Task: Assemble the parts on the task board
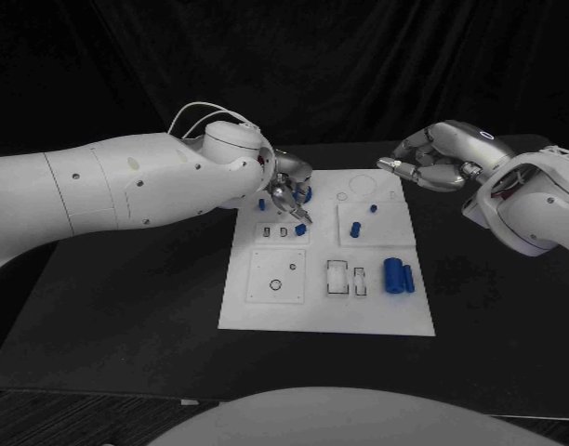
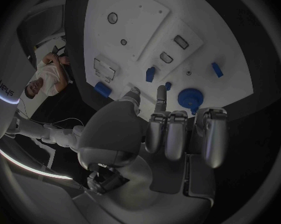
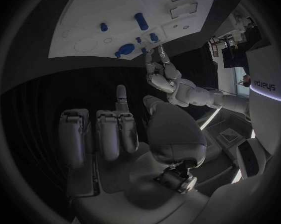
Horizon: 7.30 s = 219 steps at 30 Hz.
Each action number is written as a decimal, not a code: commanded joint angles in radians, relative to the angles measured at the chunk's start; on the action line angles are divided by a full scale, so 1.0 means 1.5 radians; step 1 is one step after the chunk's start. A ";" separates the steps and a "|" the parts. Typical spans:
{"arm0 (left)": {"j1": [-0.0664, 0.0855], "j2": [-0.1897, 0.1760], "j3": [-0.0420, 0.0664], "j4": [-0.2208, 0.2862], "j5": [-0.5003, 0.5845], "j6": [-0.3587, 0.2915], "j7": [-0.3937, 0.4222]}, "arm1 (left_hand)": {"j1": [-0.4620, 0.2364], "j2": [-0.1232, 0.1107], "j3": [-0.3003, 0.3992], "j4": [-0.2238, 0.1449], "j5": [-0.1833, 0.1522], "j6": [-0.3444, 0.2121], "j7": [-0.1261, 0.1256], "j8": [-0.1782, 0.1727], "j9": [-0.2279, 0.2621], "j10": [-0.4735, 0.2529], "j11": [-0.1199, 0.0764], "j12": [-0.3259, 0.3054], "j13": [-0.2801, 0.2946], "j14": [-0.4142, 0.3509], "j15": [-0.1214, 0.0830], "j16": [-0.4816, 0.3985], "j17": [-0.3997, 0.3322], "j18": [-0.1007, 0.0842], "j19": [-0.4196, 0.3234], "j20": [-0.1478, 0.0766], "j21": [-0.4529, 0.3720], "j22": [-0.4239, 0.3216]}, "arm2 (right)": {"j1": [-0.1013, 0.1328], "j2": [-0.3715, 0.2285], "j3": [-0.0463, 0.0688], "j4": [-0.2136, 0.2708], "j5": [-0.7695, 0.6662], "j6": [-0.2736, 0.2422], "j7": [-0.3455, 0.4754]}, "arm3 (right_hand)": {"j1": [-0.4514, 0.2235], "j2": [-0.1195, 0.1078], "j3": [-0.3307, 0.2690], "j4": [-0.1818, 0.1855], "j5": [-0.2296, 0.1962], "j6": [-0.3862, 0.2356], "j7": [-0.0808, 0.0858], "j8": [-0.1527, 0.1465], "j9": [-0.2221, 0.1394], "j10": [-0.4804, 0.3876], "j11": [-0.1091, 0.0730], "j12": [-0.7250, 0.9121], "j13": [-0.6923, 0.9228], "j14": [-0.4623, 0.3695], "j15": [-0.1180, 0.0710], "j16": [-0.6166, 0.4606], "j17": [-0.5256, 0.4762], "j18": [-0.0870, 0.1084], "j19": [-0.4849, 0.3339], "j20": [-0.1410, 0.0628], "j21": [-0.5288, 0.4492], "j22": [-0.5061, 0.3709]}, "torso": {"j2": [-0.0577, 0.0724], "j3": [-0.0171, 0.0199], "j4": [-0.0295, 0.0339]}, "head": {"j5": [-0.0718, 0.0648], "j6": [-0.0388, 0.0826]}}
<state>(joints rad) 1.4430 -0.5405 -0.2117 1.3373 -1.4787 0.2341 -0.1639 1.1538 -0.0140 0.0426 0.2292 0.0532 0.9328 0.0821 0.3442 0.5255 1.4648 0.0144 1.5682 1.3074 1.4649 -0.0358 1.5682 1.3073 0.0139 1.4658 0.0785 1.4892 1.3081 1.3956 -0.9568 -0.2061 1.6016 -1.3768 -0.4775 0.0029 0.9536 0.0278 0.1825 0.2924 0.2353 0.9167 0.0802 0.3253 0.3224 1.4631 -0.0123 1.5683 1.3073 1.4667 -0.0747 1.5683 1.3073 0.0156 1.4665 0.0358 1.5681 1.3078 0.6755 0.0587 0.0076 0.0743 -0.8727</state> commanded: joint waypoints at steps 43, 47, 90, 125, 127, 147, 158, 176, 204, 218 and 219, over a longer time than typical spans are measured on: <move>-0.024 0.012 0.001 -0.012 -0.002 0.040 0.007 | 0.041 0.023 0.010 -0.028 0.070 -0.032 -0.001 0.015 0.053 0.071 -0.006 0.002 0.176 0.071 -0.007 0.002 0.176 0.006 0.032 -0.008 0.000 0.146 | -0.010 0.009 0.000 -0.003 0.000 0.031 -0.018 | -0.006 0.001 0.004 0.000 -0.006 0.004 -0.003 0.011 0.005 0.072 0.005 0.002 0.176 0.069 0.006 0.002 0.176 -0.007 0.062 0.006 -0.010 0.171 | 0.000 0.0003 0.0001 | -0.001 0.000; -0.025 0.013 0.001 -0.014 -0.002 0.041 0.007 | 0.050 0.025 0.018 -0.037 0.127 -0.033 -0.002 0.012 0.060 0.071 -0.007 0.002 0.176 0.071 -0.008 0.002 0.176 0.006 0.032 -0.009 0.000 0.147 | -0.011 0.009 0.000 -0.003 0.000 0.032 -0.019 | -0.006 0.002 0.004 0.000 -0.006 0.004 -0.003 0.012 0.006 0.072 0.005 0.002 0.176 0.069 0.006 0.002 0.176 -0.007 0.062 0.006 -0.011 0.170 | 0.000 0.0002 0.0000 | -0.001 0.000; -0.031 0.025 0.001 -0.025 -0.002 0.047 0.011 | 0.079 0.028 0.068 -0.070 0.246 -0.023 -0.009 0.005 0.075 0.071 -0.013 0.002 0.176 0.071 -0.013 0.002 0.176 0.006 0.032 -0.013 -0.002 0.149 | -0.013 0.014 0.000 -0.005 0.000 0.048 -0.026 | -0.001 0.006 0.011 0.000 0.002 0.016 -0.006 0.034 0.020 0.072 0.006 0.002 0.176 0.069 0.008 0.002 0.176 -0.005 0.058 0.008 -0.018 0.168 | 0.000 0.0005 0.0001 | 0.001 0.000; -0.030 -0.033 0.001 0.017 0.162 -0.027 -0.107 | 0.098 0.008 0.208 -0.167 0.251 -0.002 -0.014 0.043 0.137 0.071 -0.021 0.002 0.176 0.071 -0.023 0.002 0.176 0.004 0.040 -0.024 0.002 0.154 | -0.013 0.012 0.000 -0.006 0.000 0.056 -0.035 | -0.001 0.009 0.014 0.000 0.001 0.016 -0.007 0.041 0.026 0.072 0.005 0.002 0.176 0.069 0.007 0.001 0.175 0.000 0.048 0.008 -0.035 0.161 | 0.000 0.0006 0.0000 | 0.005 0.000; -0.029 -0.039 0.001 0.021 0.207 -0.023 -0.121 | 0.096 0.007 0.214 -0.169 0.254 -0.002 -0.014 0.044 0.139 0.071 -0.021 0.002 0.176 0.071 -0.023 0.002 0.176 0.004 0.040 -0.024 0.003 0.154 | -0.013 0.012 0.000 -0.007 0.000 0.058 -0.036 | -0.001 0.009 0.015 0.000 0.001 0.016 -0.007 0.042 0.027 0.072 0.005 0.002 0.176 0.069 0.007 0.001 0.174 0.000 0.047 0.008 -0.036 0.161 | 0.000 0.0009 0.0003 | 0.005 0.000; -0.015 -0.089 0.001 0.070 0.381 -0.067 -0.234 | 0.074 0.012 0.245 -0.173 0.262 -0.017 -0.012 0.056 0.155 0.071 -0.020 0.002 0.176 0.071 -0.022 0.002 0.176 0.005 0.038 -0.024 -0.001 0.153 | -0.013 0.014 0.000 -0.009 0.040 0.067 -0.046 | 0.006 0.010 0.019 -0.002 0.001 0.010 -0.007 0.045 0.030 0.072 0.005 0.002 0.176 0.067 0.007 -0.002 0.168 0.002 0.043 0.008 -0.043 0.158 | -0.001 0.0011 -0.0008 | 0.010 0.000; -0.015 -0.103 0.001 0.090 0.390 -0.147 -0.233 | 0.065 0.018 0.259 -0.173 0.263 -0.034 -0.010 0.069 0.162 0.071 -0.017 0.002 0.176 0.071 -0.020 0.002 0.176 0.006 0.036 -0.022 -0.006 0.152 | -0.013 0.018 0.000 -0.012 0.045 0.072 -0.049 | 0.009 0.009 0.021 -0.002 0.001 0.007 -0.006 0.045 0.031 0.072 0.005 0.002 0.176 0.067 0.007 -0.002 0.166 0.003 0.042 0.008 -0.045 0.158 | -0.003 0.0017 -0.0001 | 0.011 0.000; -0.022 -0.092 0.000 0.102 0.391 -0.206 -0.260 | 0.051 0.018 0.289 -0.174 0.303 -0.077 -0.007 0.132 0.174 0.071 -0.013 0.002 0.176 0.071 -0.016 0.002 0.176 0.007 0.033 -0.019 -0.010 0.153 | -0.014 0.024 0.000 -0.015 0.045 0.075 -0.052 | 0.012 0.008 0.022 -0.001 0.001 0.004 -0.006 0.046 0.032 0.072 0.006 0.002 0.176 0.066 0.008 -0.004 0.163 0.004 0.039 0.008 -0.050 0.156 | -0.003 0.0023 -0.0001 | 0.010 0.000; -0.031 -0.083 0.000 0.114 0.260 -0.158 -0.317 | 0.031 0.001 0.311 -0.183 0.368 -0.091 -0.011 0.194 0.163 0.071 -0.020 0.002 0.176 0.071 -0.023 0.002 0.176 0.007 0.034 -0.025 -0.011 0.153 | -0.019 0.030 0.000 -0.019 0.045 0.076 -0.054 | 0.014 0.007 0.023 -0.001 -0.001 0.002 -0.005 0.047 0.033 0.072 0.006 0.002 0.176 0.066 0.008 -0.004 0.162 0.004 0.039 0.009 -0.050 0.156 | -0.003 0.0017 -0.0004 | 0.028 0.000; -0.041 -0.086 0.000 0.130 0.200 -0.171 -0.316 | 0.023 -0.004 0.312 -0.183 0.375 -0.087 -0.015 0.205 0.154 0.071 -0.020 0.002 0.176 0.071 -0.023 0.002 0.176 0.005 0.038 -0.025 -0.003 0.156 | -0.023 0.034 0.000 -0.021 0.045 0.077 -0.054 | 0.015 0.007 0.023 -0.001 -0.001 0.001 -0.005 0.047 0.034 0.072 0.006 0.002 0.176 0.065 0.008 -0.005 0.161 0.005 0.038 0.009 -0.052 0.155 | -0.005 0.0031 0.0000 | 0.037 0.000; -0.042 -0.085 0.000 0.129 0.200 -0.174 -0.314 | 0.023 -0.004 0.312 -0.183 0.375 -0.087 -0.015 0.205 0.154 0.071 -0.020 0.002 0.176 0.071 -0.023 0.002 0.176 0.005 0.039 -0.026 -0.003 0.156 | -0.023 0.034 0.000 -0.021 0.045 0.076 -0.054 | 0.015 0.008 0.024 -0.001 -0.001 0.001 -0.005 0.047 0.034 0.072 0.006 0.002 0.176 0.065 0.008 -0.005 0.161 0.005 0.038 0.009 -0.051 0.155 | -0.004 0.0031 0.0000 | 0.037 0.000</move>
<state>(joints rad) 1.3822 -0.6698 -0.2131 1.5284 -1.1475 -0.0191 -0.6404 1.1929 -0.0246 0.3526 0.1103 0.6117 0.7949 0.0735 0.6467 0.7261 1.4661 -0.0090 1.5682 1.3074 1.4669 -0.0660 1.5682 1.3073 0.0139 1.4658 0.0498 1.4797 1.3073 1.3638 -0.9069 -0.2062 1.5695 -1.3088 -0.3664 -0.0620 0.9687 0.0396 0.2127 0.2897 0.2316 0.9238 0.0732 0.3921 0.3719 1.4665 -0.0090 1.5682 1.3073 1.4660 -0.0687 1.5645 1.3073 0.0157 1.4666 0.0428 1.4933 1.3073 0.6704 0.0618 0.0070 0.1285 -0.8727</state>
